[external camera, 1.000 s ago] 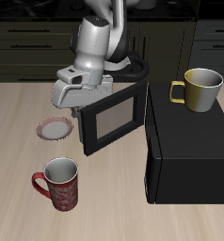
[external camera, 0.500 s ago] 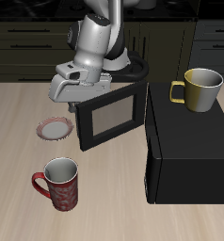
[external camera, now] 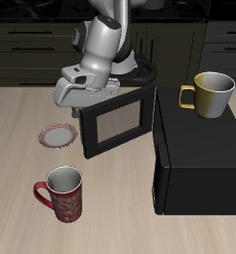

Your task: Open the microwave and place the red mug in it

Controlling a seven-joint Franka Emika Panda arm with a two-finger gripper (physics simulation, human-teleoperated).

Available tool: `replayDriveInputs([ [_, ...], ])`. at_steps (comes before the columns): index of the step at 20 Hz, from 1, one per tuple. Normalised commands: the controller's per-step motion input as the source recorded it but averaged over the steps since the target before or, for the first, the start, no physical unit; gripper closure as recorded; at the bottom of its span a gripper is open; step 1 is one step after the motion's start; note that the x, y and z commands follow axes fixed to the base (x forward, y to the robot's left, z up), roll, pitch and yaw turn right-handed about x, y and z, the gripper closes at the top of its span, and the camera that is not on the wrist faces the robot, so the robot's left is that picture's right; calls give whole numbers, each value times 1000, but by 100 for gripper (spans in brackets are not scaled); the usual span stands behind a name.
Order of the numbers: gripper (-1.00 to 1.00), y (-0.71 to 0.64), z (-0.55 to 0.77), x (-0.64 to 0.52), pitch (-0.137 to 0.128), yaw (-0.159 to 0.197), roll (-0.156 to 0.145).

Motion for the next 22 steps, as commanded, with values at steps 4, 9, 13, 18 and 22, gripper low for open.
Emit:
replayDriveInputs([
  [4, 100, -52, -147, -110, 3, -11, 0],
  [9, 100, -101, -156, -65, 2, 19, -6],
  [13, 100, -169, -128, -88, 6, 7, -13],
  [18, 100, -196, -185, -126, -11, 27, -7],
  [22, 100, -194, -235, -231, 1, -6, 9],
])
